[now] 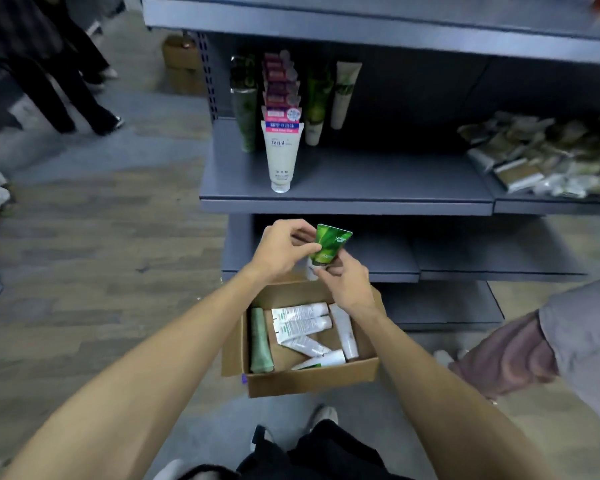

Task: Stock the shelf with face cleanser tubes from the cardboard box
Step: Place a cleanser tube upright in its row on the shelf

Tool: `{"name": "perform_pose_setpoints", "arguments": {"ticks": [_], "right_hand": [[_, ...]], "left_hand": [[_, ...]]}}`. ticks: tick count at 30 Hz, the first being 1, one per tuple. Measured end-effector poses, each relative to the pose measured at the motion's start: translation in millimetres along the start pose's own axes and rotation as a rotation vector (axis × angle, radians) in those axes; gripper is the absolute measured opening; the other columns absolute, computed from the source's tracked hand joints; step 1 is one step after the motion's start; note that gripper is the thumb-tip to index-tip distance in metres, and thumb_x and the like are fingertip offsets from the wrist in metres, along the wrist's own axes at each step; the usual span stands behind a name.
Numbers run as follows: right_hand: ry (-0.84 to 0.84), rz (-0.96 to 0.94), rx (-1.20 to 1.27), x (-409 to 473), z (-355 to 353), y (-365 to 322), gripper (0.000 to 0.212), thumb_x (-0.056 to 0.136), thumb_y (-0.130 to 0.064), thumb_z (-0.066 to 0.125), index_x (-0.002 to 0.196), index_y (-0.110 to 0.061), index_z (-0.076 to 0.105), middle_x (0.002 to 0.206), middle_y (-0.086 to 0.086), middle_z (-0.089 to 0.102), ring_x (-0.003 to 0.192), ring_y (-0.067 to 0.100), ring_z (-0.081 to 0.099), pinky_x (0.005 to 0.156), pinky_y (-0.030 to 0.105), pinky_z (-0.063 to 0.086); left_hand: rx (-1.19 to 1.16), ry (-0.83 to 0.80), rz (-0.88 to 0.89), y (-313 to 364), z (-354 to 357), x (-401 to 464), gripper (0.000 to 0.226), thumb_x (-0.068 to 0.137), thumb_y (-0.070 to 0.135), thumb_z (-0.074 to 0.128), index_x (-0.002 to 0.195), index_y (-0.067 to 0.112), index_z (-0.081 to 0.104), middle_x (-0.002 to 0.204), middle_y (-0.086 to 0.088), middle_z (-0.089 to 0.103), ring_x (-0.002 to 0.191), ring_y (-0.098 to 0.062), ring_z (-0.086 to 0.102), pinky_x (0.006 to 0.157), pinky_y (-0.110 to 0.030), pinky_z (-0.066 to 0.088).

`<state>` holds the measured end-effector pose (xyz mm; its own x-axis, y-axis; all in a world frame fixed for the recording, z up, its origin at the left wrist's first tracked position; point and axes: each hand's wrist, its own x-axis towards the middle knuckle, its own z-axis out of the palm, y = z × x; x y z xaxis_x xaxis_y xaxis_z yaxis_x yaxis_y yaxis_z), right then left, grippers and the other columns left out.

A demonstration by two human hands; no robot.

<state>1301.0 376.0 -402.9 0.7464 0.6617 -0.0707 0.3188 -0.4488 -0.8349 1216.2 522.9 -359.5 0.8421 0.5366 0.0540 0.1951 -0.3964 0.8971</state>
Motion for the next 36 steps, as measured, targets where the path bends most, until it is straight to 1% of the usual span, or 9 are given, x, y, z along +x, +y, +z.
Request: {"name": "perform_pose_setpoints", "arguments": {"ticks": [3, 6, 12, 15, 21, 24, 27, 31, 36], "right_hand": [[0.044, -0.042, -0.015, 18, -17, -20, 0.029, 0.085, -0.024, 0.074, 0.111, -0.021, 0.063, 0.091, -0.006, 0.073, 0.08, 0.001, 0.068, 0.076, 0.018, 0.053], [0.059, -0.083, -0.029, 36, -33, -39, 0.03, 0.086, -0.028, 0.074, 0.113, -0.022, 0.062, 0.094, -0.009, 0.071, 0.083, 0.002, 0.067, 0.076, 0.018, 0.052], [0.074, -0.146, -0.053, 72, -57, -53, 0.03, 0.086, -0.03, 0.073, 0.112, -0.021, 0.062, 0.096, -0.007, 0.072, 0.086, 0.006, 0.067, 0.078, 0.024, 0.053], [0.074, -0.154, -0.03, 93, -65, -52, 0.026, 0.086, -0.031, 0.071, 0.109, -0.021, 0.062, 0.094, -0.007, 0.072, 0.084, 0.008, 0.069, 0.08, 0.032, 0.057], [0.058, -0.15, -0.043, 139, -79, -37, 0.022, 0.086, -0.034, 0.071, 0.1, -0.024, 0.059, 0.092, -0.009, 0.071, 0.083, 0.008, 0.068, 0.08, 0.036, 0.058], [0.048, -0.135, -0.072, 157, -84, -27, 0.02, 0.085, -0.036, 0.072, 0.093, -0.025, 0.058, 0.087, -0.008, 0.071, 0.081, 0.011, 0.068, 0.078, 0.038, 0.058], [0.028, -0.135, -0.073, 174, -86, -23, 0.02, 0.084, -0.039, 0.072, 0.09, -0.026, 0.057, 0.082, -0.008, 0.071, 0.078, 0.012, 0.069, 0.076, 0.039, 0.058], [-0.012, -0.132, -0.121, 200, -82, -27, 0.023, 0.082, -0.037, 0.074, 0.093, -0.022, 0.059, 0.082, -0.003, 0.072, 0.079, 0.018, 0.069, 0.075, 0.04, 0.058], [-0.017, -0.118, -0.178, 226, -74, -38, 0.017, 0.087, -0.025, 0.067, 0.099, -0.016, 0.059, 0.089, 0.006, 0.07, 0.082, 0.026, 0.067, 0.076, 0.041, 0.057]], "left_hand": [[0.015, 0.052, 0.07, 21, -7, 13, 0.016, 0.078, 0.016, 0.08, 0.092, 0.019, 0.073, 0.084, 0.007, 0.073, 0.081, -0.005, 0.07, 0.076, -0.018, 0.054], [0.08, 0.099, 0.133, 40, -13, 32, 0.02, 0.078, 0.021, 0.08, 0.095, 0.019, 0.071, 0.089, 0.009, 0.072, 0.086, -0.002, 0.068, 0.08, -0.015, 0.053], [0.175, 0.182, 0.165, 65, -13, 68, 0.016, 0.081, 0.023, 0.076, 0.096, 0.018, 0.072, 0.089, 0.009, 0.073, 0.087, -0.005, 0.067, 0.084, -0.03, 0.056], [0.18, 0.229, 0.138, 68, -5, 89, 0.016, 0.082, 0.026, 0.075, 0.097, 0.021, 0.072, 0.089, 0.011, 0.073, 0.086, -0.003, 0.067, 0.083, -0.033, 0.057], [0.126, 0.293, 0.062, 70, 15, 122, 0.017, 0.083, 0.021, 0.075, 0.099, 0.017, 0.072, 0.087, 0.005, 0.073, 0.08, -0.008, 0.069, 0.079, -0.035, 0.059], [0.081, 0.29, 0.016, 65, 26, 135, 0.017, 0.082, 0.023, 0.075, 0.098, 0.019, 0.07, 0.087, 0.004, 0.073, 0.08, -0.012, 0.071, 0.074, -0.041, 0.061], [0.02, 0.349, -0.039, 62, 33, 145, 0.014, 0.084, 0.021, 0.074, 0.097, 0.02, 0.068, 0.089, 0.001, 0.073, 0.08, -0.017, 0.071, 0.07, -0.042, 0.062], [-0.012, 0.407, -0.101, 61, 31, 160, 0.024, 0.085, 0.022, 0.073, 0.108, 0.017, 0.067, 0.095, -0.002, 0.071, 0.086, -0.019, 0.071, 0.077, -0.044, 0.061], [0.054, 0.467, -0.127, 55, 30, 179, 0.023, 0.087, 0.027, 0.067, 0.109, 0.019, 0.066, 0.097, 0.001, 0.072, 0.09, -0.015, 0.069, 0.081, -0.043, 0.059]]}}
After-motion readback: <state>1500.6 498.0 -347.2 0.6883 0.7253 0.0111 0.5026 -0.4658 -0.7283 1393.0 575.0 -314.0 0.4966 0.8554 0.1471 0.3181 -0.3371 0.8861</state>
